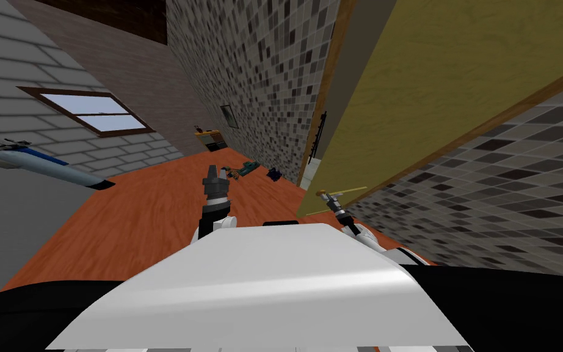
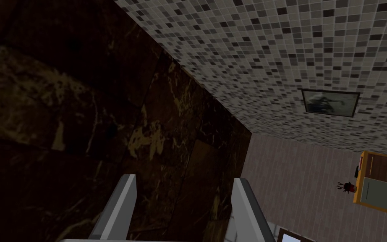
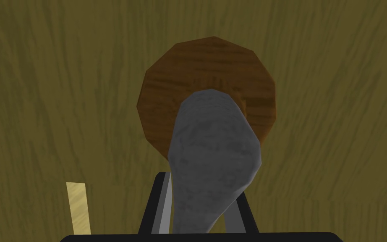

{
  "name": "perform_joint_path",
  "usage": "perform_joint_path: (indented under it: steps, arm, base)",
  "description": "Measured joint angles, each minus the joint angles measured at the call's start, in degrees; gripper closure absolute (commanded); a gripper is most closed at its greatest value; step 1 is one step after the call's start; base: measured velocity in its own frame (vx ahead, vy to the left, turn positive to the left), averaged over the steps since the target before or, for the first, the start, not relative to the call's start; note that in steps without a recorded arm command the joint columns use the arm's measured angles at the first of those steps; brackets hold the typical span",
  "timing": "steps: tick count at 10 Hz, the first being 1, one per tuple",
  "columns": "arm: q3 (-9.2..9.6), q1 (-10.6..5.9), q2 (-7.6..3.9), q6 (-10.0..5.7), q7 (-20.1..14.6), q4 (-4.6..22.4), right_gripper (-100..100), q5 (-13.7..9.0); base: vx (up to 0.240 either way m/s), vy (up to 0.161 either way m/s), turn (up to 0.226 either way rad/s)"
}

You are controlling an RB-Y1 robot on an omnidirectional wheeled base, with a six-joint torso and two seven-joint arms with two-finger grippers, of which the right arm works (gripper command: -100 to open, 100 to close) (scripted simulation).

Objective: Pull the door open

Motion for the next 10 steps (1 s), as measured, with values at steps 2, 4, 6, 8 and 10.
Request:
perform_joint_path:
  steps: [2,4,6,8,10]
  arm:
    - [0.16,0.34,-0.07,-0.28,-0.19,0.22,100,0.01]
    - [0.25,0.31,-0.25,-1.01,-0.37,0.52,100,-0.03]
    - [0.43,0.4,-0.56,-1.96,-0.61,1.23,100,-0.05]
    - [0.43,0.58,-0.93,-2.87,-0.77,1.79,100,-0.15]
    - [0.61,1.15,-1.15,-3.39,-0.91,1.69,100,-0.17]
  base:
    - [-0.128,-0.081,0.161]
    - [-0.185,-0.077,0.156]
    - [-0.184,-0.078,0.157]
    - [-0.197,-0.068,0.163]
    - [-0.169,-0.109,0.139]
